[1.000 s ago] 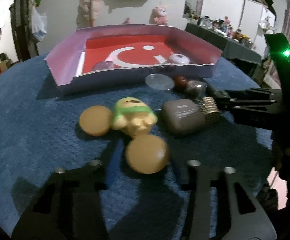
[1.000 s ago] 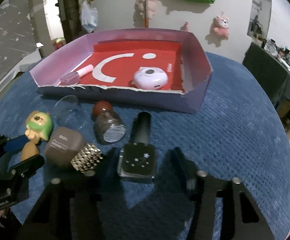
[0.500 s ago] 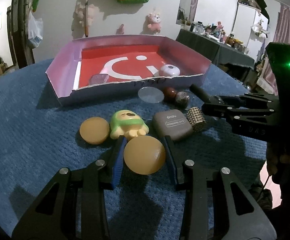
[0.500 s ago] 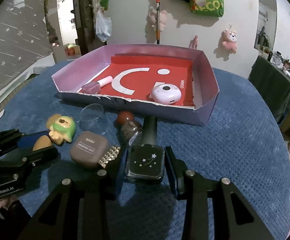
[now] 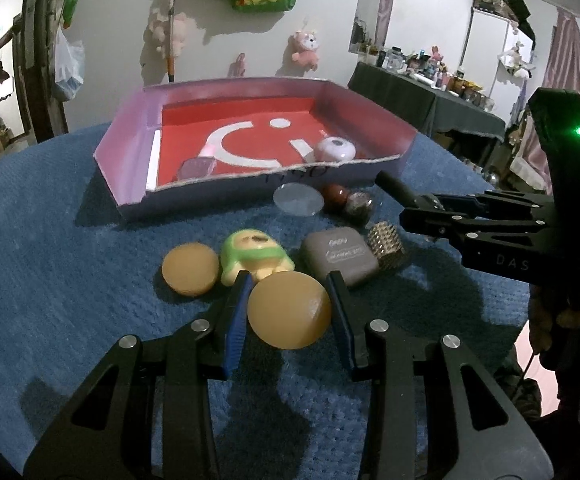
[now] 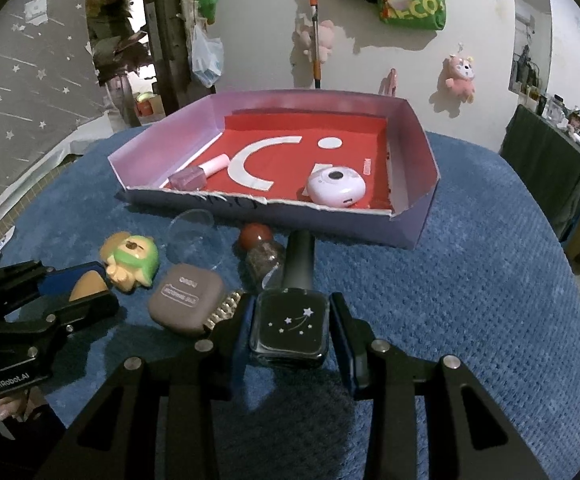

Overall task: Organize rigid objects
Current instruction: 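Carry the tan sponge with the left tool while the right tool carries the black polish into the tray, then lower and open the left tool releasing the sponge while the right tool releases the black polish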

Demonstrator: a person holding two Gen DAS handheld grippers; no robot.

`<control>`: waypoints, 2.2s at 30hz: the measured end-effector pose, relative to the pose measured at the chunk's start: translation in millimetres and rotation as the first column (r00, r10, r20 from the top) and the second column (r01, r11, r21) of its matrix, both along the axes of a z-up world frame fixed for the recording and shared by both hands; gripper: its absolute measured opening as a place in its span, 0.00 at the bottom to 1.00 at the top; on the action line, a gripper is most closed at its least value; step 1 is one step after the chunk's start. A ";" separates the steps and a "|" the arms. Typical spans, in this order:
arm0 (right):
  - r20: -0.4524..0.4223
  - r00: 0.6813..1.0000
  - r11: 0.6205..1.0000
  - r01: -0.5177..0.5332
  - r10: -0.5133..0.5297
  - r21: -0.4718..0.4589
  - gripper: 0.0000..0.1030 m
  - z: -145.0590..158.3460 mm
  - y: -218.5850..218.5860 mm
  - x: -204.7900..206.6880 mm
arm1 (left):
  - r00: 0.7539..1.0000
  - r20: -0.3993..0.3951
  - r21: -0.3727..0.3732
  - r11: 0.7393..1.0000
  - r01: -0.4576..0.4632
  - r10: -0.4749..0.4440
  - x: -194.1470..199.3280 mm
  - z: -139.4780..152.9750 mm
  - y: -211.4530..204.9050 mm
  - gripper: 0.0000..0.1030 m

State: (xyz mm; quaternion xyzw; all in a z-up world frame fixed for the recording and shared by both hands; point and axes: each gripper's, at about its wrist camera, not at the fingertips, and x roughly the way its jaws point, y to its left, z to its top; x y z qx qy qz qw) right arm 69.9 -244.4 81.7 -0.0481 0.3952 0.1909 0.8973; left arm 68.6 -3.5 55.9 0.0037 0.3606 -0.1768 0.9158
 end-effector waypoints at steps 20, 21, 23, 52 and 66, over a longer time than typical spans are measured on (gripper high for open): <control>-0.029 0.984 0.984 -0.176 0.177 0.025 0.39 38.5 33.6 88.8 | 0.977 -0.067 0.057 0.977 0.204 -0.201 125.3 40.1 -7.2 0.34; -0.042 0.981 0.982 -0.188 0.189 0.025 0.38 36.8 35.2 94.2 | 0.973 -0.081 0.057 0.974 0.221 -0.217 132.2 39.3 -8.1 0.34; -0.063 0.974 0.976 -0.219 0.219 0.006 0.39 32.2 41.3 106.7 | 0.966 -0.102 0.071 0.967 0.244 -0.236 141.3 36.3 -10.4 0.34; -0.283 0.845 0.851 -0.505 0.453 -0.144 0.39 -6.8 74.2 170.5 | 0.831 -0.354 0.192 0.836 0.514 -0.429 201.2 -5.5 -33.8 0.34; -0.348 0.812 0.843 -0.529 0.469 -0.097 0.38 -17.9 81.3 182.1 | 0.803 -0.370 0.195 0.806 0.559 -0.467 200.6 -5.7 -29.5 0.35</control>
